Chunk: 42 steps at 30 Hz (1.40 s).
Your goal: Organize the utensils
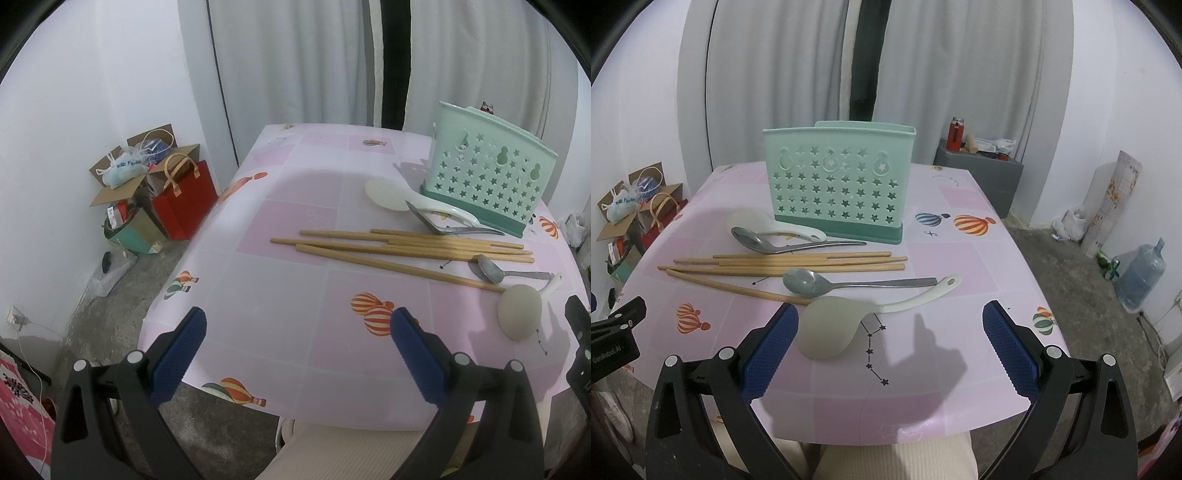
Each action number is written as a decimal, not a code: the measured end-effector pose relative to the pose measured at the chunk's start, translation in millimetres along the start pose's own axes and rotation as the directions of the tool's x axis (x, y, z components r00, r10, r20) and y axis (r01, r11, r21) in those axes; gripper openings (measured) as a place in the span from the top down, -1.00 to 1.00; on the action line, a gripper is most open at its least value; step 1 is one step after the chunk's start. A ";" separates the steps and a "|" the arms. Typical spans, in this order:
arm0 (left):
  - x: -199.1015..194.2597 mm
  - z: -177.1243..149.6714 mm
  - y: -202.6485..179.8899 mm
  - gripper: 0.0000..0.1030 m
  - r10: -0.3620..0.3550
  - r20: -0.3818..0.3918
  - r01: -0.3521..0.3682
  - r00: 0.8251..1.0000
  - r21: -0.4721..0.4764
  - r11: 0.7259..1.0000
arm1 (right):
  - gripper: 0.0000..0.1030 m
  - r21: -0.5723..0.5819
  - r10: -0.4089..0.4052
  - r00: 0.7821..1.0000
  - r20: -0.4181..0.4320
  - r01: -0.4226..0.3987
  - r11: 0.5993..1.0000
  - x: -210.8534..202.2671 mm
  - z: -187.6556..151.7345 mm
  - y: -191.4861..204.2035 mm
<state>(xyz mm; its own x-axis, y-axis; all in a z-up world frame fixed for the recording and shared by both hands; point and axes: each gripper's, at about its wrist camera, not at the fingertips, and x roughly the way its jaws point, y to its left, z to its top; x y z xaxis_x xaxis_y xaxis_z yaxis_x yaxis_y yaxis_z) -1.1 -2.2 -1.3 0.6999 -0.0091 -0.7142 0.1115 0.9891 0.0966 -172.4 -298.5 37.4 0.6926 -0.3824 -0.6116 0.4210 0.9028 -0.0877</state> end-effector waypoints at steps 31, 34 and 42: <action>57.0 -17.9 -28.5 -0.92 -0.147 -0.191 0.163 0.970 0.073 0.984 | -0.85 0.025 0.066 0.987 -0.147 -0.063 0.998 61.6 -27.7 -48.8; 55.2 -18.6 -31.1 -0.92 -0.137 -0.179 0.153 0.974 0.078 0.985 | -0.85 0.046 0.091 0.983 -0.162 -0.085 0.995 66.5 -34.1 -50.0; 51.2 -9.9 -37.7 -0.91 -0.239 -0.156 0.258 0.958 0.114 0.959 | -0.85 0.058 0.127 0.982 -0.137 -0.120 0.991 67.2 -37.1 -52.6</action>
<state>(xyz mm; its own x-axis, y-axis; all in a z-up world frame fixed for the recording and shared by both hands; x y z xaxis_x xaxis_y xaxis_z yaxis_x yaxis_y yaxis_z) 23.5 -38.5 -48.4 0.5338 -0.2221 -0.8159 0.3676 0.9299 -0.0127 -169.7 -364.4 -28.2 0.6538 -0.2337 -0.7197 0.3677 0.9294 0.0322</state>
